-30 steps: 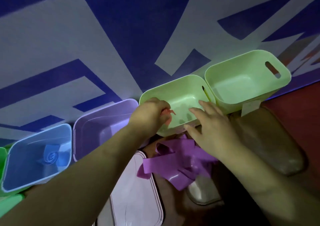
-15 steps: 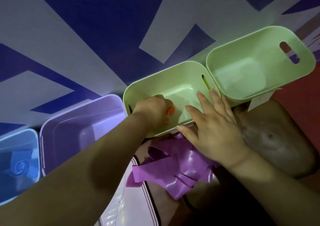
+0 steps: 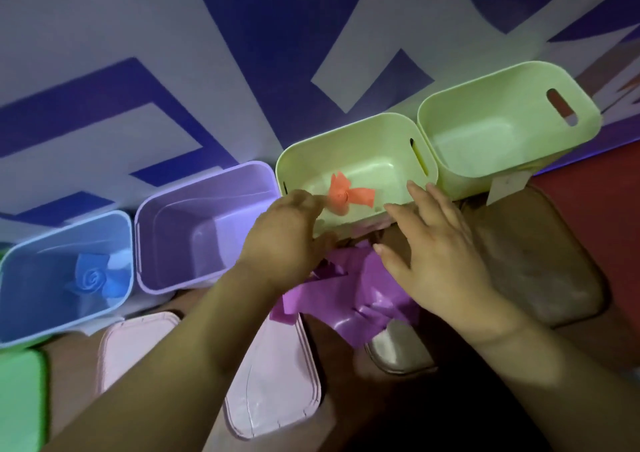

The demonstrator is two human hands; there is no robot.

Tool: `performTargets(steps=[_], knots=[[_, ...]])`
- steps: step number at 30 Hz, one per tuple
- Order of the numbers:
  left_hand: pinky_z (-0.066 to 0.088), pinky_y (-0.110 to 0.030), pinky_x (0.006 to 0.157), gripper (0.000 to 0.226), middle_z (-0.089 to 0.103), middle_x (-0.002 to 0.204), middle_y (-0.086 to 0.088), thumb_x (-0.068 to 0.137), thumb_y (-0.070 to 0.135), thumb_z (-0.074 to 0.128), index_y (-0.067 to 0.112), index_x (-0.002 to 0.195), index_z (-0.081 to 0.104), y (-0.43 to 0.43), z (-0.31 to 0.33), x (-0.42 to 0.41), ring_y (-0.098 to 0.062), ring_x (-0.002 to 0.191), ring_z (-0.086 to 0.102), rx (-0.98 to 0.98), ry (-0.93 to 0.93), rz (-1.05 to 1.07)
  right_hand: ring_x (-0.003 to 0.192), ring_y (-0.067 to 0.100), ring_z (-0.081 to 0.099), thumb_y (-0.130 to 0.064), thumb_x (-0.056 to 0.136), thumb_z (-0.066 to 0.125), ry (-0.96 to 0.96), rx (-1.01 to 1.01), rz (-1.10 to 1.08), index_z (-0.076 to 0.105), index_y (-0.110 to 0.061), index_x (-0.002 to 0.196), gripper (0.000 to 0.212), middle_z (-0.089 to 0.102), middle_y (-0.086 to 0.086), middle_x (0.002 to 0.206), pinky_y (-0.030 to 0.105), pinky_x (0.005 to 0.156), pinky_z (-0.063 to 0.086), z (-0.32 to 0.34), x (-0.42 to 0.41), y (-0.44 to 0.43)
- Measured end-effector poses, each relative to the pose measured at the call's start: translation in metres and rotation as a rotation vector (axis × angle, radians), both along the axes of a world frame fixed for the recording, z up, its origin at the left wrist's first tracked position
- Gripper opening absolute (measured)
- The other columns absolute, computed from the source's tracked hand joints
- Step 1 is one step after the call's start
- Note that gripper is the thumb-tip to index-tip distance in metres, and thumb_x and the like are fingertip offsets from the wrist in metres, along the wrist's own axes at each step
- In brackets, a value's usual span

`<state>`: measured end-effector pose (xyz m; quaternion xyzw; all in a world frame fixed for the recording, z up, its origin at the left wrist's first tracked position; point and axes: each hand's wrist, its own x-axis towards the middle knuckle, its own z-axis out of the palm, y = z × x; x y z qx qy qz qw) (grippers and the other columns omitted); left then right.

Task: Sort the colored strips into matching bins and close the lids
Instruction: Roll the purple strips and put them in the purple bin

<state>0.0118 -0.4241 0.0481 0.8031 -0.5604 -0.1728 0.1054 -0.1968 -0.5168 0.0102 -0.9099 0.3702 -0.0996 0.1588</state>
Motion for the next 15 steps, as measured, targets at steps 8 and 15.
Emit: performTargets(steps=[8, 15], knots=[[0.045, -0.029, 0.088, 0.049, 0.056, 0.118, 0.002, 0.080, 0.031, 0.077, 0.026, 0.125, 0.058, 0.106, -0.016, -0.038, -0.020, 0.107, 0.054, -0.193, 0.020, 0.131, 0.134, 0.033, 0.043, -0.044, 0.085, 0.059, -0.104, 0.065, 0.050, 0.064, -0.016, 0.124, 0.049, 0.047, 0.012, 0.145, 0.045, 0.113, 0.035, -0.021, -0.022, 0.064], [0.048, -0.033, 0.093, 0.058, 0.055, 0.122, 0.002, 0.080, 0.036, 0.077, 0.027, 0.132, 0.052, 0.146, -0.067, -0.035, -0.019, 0.108, 0.055, -0.030, 0.217, 0.382, 0.120, 0.034, 0.055, -0.038, 0.081, 0.072, -0.079, 0.215, 0.091, 0.066, -0.018, 0.122, 0.046, 0.058, 0.010, 0.135, 0.044, 0.099, 0.049, -0.054, -0.006, 0.094]])
